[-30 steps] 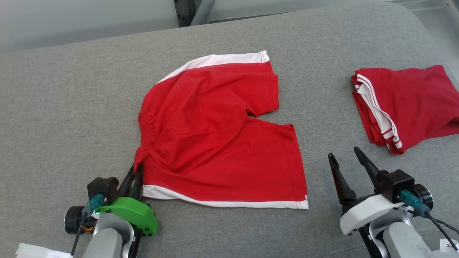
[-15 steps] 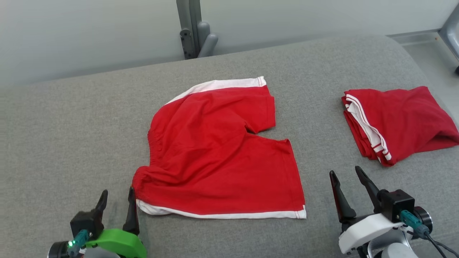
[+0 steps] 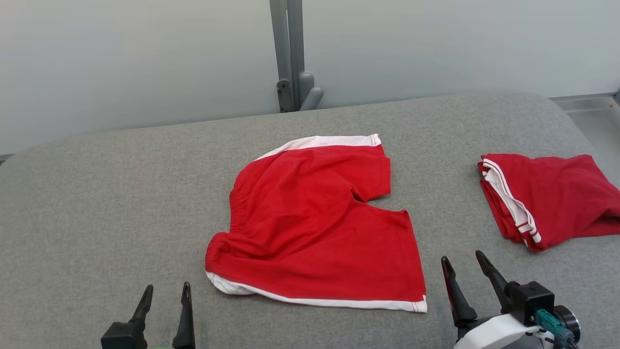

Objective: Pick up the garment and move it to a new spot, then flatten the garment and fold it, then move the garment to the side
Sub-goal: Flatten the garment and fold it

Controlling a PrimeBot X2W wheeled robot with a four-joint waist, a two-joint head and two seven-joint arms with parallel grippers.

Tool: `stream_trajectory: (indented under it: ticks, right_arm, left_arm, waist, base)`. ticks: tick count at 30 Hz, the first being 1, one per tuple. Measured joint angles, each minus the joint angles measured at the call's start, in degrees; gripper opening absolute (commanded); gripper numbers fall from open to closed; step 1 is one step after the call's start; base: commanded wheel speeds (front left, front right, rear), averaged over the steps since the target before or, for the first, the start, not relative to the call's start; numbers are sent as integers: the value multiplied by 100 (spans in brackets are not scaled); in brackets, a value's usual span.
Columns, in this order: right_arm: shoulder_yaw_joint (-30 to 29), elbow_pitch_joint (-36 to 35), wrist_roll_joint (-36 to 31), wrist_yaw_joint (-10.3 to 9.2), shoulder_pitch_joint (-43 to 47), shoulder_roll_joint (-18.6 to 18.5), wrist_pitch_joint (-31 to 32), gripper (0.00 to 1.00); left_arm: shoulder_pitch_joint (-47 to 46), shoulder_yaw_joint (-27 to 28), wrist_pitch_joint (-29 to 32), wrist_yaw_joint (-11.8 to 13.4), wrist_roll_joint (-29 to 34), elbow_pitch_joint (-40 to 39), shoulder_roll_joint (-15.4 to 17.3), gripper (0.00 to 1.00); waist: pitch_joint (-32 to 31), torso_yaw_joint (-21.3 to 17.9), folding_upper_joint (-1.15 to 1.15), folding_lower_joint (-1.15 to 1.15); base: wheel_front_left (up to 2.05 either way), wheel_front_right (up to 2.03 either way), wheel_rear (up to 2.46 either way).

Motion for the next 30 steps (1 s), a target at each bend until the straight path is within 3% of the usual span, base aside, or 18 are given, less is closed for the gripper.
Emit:
stream_trajectory:
  ticks: [12,30]
  right_arm:
    - [114,51,-23,0,71,43,-1,100]
    - [1214,1393,83,0,-271,-377,0,100]
  left_arm:
    - [79,-111,0,64,-33,-140,-5,100]
    - [-193,-396,0,63,-152,-19,-9,100]
  waist:
    - [17,28,0,0]
    - [617,243,0,0]
  base:
    - [0,0,0]
    - [0,0,0]
